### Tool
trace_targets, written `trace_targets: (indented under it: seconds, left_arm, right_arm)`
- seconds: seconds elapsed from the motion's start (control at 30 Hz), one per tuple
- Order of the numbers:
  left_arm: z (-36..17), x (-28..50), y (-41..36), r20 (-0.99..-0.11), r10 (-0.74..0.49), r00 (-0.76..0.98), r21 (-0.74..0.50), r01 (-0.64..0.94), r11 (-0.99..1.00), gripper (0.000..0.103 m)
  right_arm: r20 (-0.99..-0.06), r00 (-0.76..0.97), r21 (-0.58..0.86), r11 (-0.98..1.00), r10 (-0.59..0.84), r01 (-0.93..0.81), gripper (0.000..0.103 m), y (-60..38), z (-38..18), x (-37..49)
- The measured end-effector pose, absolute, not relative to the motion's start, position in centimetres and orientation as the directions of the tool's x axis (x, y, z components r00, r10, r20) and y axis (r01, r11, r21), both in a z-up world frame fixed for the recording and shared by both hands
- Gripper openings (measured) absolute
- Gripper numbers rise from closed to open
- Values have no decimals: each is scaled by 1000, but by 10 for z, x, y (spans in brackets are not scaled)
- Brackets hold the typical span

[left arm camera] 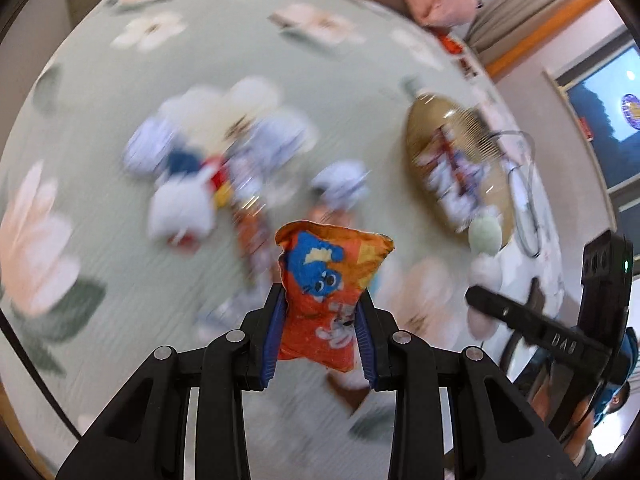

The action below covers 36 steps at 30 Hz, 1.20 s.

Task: Organize objects
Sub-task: 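Carry snack packet and plush toy to the plate and release them, then grasp the plaid bow with the left gripper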

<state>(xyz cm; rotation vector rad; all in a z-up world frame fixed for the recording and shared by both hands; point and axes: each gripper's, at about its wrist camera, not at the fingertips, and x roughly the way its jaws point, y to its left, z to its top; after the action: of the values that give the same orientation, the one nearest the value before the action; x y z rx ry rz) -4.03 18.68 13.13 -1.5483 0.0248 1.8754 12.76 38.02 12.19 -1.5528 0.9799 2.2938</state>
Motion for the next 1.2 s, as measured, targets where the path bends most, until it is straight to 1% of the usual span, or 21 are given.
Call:
trace_targets:
  seconds: [0.1, 0.27, 0.33, 0.43, 0.5, 0.77, 0.8, 0.83, 0.87, 0.9, 0.93, 0.97, 1.0, 1.1, 1.2]
  left_arm:
    - [146, -46, 228, -861, 505, -65, -390, -553, -736, 30]
    - [158, -55, 279, -828, 558, -48, -427, -592, -683, 30]
    - [159, -59, 300, -816, 577, -43, -440, -602, -667, 30]
    - [154, -61, 329, -786, 618, -9, -498, -584, -641, 30]
    - [148, -62, 346, -778, 628, 23, -525, -573, -629, 30]
    - [147, -63, 398, -759, 649, 45, -542, -596, -592, 30]
    - [147, -65, 402, -755, 654, 42, -545, -595, -591, 33]
    - [146, -66, 406, -751, 659, 40, -551, -588, -592, 40]
    - [144, -69, 410, -749, 661, 41, -560, -572, -599, 55]
    - [142, -70, 411, -750, 660, 44, -566, -559, -606, 69]
    - [138, -71, 413, -746, 664, 50, -576, -548, -606, 71]
    - [134, -72, 413, -744, 665, 57, -583, -541, -606, 71]
    - [129, -73, 414, -750, 658, 72, -587, -531, -611, 71]
    - [118, -71, 407, -748, 653, 115, -611, -502, -612, 71]
    - [116, -59, 395, -759, 640, 117, -594, -528, -607, 71]
  right_arm:
    - [-867, -481, 403, -753, -132, -520, 43, 401, 146, 122]
    - [-847, -532, 354, -749, -3, -560, 43, 440, 183, 128]
    - [-843, -536, 330, -741, 48, -584, 43, 453, 188, 118]
    - [-838, -537, 302, -732, 102, -611, 43, 476, 192, 109]
    - [-836, -536, 298, -722, 118, -624, 43, 493, 195, 112]
    - [-825, -549, 306, -710, 135, -634, 44, 538, 196, 94]
    - [-824, -548, 300, -711, 142, -636, 44, 542, 196, 92]
    - [-824, -546, 293, -712, 150, -638, 44, 547, 196, 89]
    - [-825, -544, 290, -712, 153, -640, 44, 552, 195, 87]
    - [-828, -541, 291, -712, 147, -639, 48, 557, 193, 84]
    - [-836, -532, 291, -712, 135, -639, 53, 563, 189, 81]
    - [-850, -512, 285, -709, 123, -645, 64, 567, 182, 79]
    - [-865, -488, 279, -697, 116, -661, 67, 573, 175, 79]
    - [-874, -477, 296, -675, 95, -676, 67, 578, 161, 87]
    - [-880, -471, 318, -660, 62, -681, 67, 575, 150, 98]
